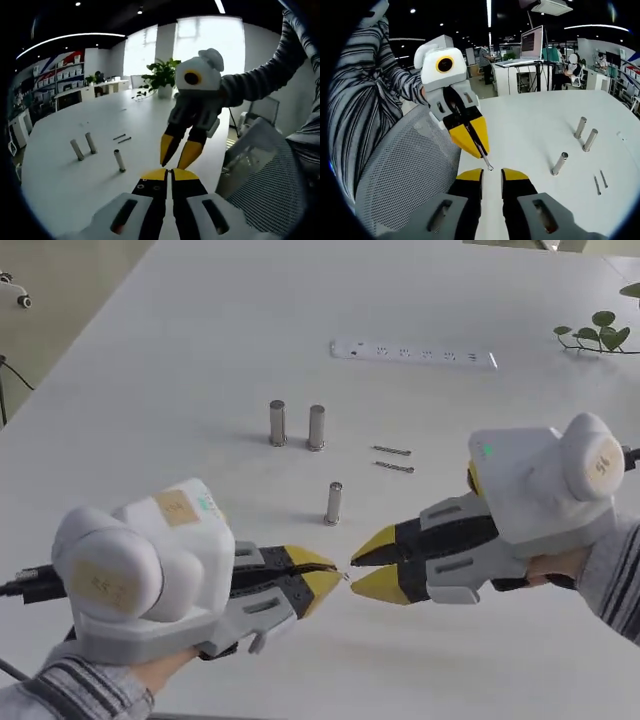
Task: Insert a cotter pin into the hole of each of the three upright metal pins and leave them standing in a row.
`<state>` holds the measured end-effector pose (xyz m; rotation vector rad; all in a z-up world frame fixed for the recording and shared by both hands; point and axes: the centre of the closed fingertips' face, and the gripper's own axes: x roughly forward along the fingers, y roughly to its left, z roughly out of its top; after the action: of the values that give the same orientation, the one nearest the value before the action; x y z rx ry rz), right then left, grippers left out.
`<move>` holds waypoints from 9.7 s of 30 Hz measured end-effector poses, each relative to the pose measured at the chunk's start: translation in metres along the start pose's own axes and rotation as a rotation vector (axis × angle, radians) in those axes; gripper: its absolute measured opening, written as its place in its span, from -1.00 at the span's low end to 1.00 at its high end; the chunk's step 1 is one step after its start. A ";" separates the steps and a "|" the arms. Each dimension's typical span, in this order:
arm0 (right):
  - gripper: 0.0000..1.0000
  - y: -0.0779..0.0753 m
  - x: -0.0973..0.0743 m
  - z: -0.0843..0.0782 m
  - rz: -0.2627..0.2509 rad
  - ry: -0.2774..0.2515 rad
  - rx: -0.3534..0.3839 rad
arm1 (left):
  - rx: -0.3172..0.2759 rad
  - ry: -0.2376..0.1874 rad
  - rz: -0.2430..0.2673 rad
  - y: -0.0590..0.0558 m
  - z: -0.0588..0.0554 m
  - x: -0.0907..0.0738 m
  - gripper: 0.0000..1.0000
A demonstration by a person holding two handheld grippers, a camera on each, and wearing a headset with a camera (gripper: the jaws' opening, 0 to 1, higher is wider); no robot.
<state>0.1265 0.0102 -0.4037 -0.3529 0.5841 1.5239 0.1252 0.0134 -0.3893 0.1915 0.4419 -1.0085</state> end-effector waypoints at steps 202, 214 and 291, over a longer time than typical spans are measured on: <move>-0.92 -0.135 0.009 -0.017 -0.420 0.192 0.055 | -0.219 0.094 0.438 0.126 -0.043 0.103 -0.90; -0.87 -0.147 -0.012 -0.036 -0.511 0.118 0.289 | -0.231 0.102 0.458 0.142 -0.047 0.090 -0.90; -0.40 -0.213 0.004 0.015 -0.595 -0.147 0.329 | -0.286 0.011 0.483 0.163 -0.038 0.017 0.47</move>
<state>0.3395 0.0143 -0.4232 -0.1377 0.5404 0.8559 0.2613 0.0998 -0.4383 0.0413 0.5135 -0.4641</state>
